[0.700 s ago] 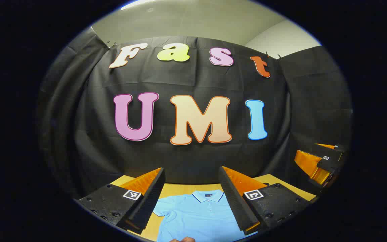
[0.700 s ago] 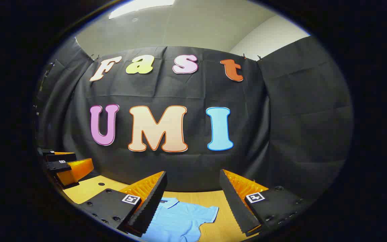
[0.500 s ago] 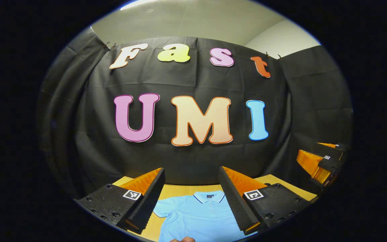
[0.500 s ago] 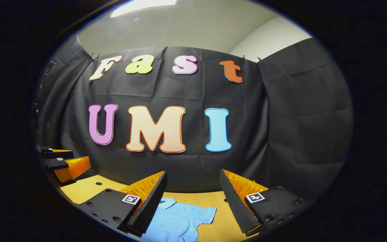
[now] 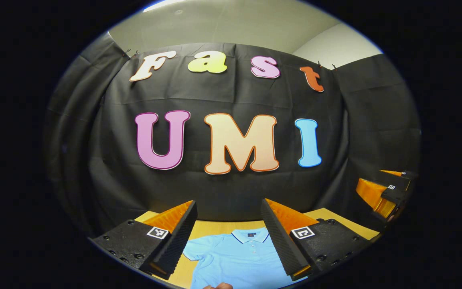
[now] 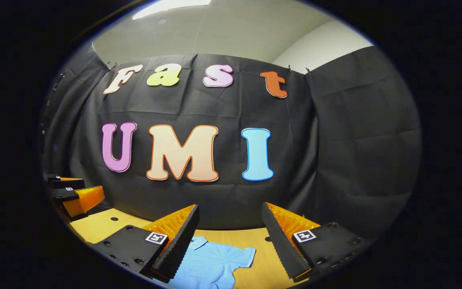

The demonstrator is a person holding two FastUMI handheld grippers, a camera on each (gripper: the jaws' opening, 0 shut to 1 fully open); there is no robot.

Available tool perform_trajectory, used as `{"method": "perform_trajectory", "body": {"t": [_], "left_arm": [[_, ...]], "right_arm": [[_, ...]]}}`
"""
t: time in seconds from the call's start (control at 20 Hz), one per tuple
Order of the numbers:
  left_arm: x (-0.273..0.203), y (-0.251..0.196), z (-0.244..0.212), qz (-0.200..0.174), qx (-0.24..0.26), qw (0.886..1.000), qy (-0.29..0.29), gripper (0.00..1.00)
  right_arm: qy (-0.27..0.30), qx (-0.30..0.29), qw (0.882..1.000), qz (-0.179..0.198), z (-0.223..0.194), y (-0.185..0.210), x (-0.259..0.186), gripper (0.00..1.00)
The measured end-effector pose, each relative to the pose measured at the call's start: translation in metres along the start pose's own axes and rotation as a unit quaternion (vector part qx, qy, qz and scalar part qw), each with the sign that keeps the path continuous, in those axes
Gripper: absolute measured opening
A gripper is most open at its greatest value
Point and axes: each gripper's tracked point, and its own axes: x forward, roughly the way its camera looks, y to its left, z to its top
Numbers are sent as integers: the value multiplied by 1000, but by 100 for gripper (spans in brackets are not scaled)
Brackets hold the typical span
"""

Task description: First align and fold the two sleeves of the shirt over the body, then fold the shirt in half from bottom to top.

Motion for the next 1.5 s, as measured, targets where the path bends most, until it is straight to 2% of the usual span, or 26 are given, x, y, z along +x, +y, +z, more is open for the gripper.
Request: {"method": "perform_trajectory", "body": {"t": [0.3,0.55,1.0,1.3,1.5], "left_arm": [[6,0,-1,-5,3,1000,1,95],[11,10,-6,-1,11,1000,9,94],[21,49,-17,24,28,999,23,95],[29,73,-32,47,28,998,42,95],[33,84,-44,59,20,997,55,95]], "right_arm": [[5,-21,1000,-6,-15,-5,17,98],[40,-44,998,-30,-60,-24,62,98],[123,-40,990,-58,-159,-40,132,98],[197,-44,976,-86,-250,-58,166,98],[261,-40,960,-98,-312,-66,174,99]]}}
